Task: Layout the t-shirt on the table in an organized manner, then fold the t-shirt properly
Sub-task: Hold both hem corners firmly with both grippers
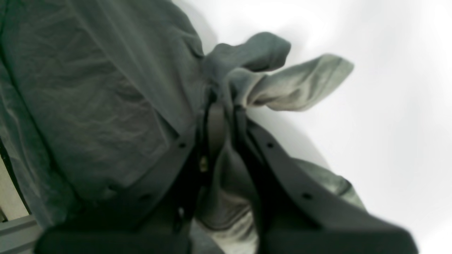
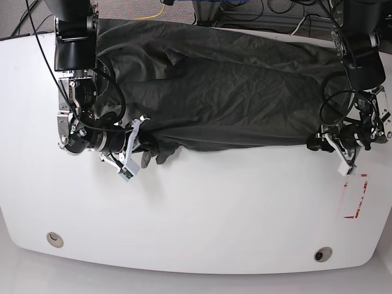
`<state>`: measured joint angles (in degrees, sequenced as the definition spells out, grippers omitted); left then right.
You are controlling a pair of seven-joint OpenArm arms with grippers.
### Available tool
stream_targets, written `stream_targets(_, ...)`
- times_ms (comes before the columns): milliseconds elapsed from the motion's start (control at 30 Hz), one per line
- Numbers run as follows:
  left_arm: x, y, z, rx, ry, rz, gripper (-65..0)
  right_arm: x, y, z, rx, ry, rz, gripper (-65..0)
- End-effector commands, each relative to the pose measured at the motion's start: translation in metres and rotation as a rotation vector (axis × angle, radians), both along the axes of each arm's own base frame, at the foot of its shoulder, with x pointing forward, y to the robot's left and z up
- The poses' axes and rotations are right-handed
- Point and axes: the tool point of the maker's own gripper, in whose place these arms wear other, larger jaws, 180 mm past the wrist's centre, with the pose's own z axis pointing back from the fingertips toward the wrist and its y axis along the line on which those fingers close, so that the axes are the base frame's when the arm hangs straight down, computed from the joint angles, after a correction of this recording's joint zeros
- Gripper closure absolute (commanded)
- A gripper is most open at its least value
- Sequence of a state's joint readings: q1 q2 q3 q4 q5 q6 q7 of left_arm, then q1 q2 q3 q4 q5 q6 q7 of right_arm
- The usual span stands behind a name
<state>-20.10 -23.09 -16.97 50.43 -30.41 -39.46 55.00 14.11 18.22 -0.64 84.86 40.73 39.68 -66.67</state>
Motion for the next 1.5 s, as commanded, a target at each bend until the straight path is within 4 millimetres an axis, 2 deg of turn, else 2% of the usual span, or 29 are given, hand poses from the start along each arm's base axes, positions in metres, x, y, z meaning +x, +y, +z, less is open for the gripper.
stream_targets(0,-0.004,0.024,0.005,0.068,0.032,0.016,-38.1,0.012,0.001,0.019,0.023,-0.062,0.003,-0.8)
stream_targets(333,-0.007,0.03,0.005,0.081,0.038,0.015,-38.2,0.012,0.001,0.019,0.023,-0.062,0.003,-0.8)
stream_targets(500,-0.021,0.029,-0.006,0.084,0.09,0.002,-38.2,0.012,0.001,0.019,0.023,-0.062,0.003,-0.8)
stream_targets(667,-0.021,0.028,-0.003,0.096,0.084,-0.011,-38.2,0.012,0.002,0.019,0.024,-0.062,0.004,-0.8)
stream_targets(733,-0.029,0.027,-0.007,0.104,0.097,-0.02,-38.2,0.012,0.002,0.019,0.024,-0.062,0.004,-0.8)
stream_targets(1333,-0.032,-0.006,-0.011,0.09,0.097,-0.078,-37.8,0.012,0.001,0.019,0.024,-0.062,0.002,-0.8)
stream_targets(1400,-0.032,-0.005,-0.011,0.091,0.096,-0.078,-36.7,0.012,0.001,0.019,0.024,-0.062,0.002,-0.8)
stream_targets(1467,-0.03,-0.005,-0.01,0.091,0.091,-0.077,-31.1,0.012,0.001,0.019,0.024,-0.062,0.002,-0.8)
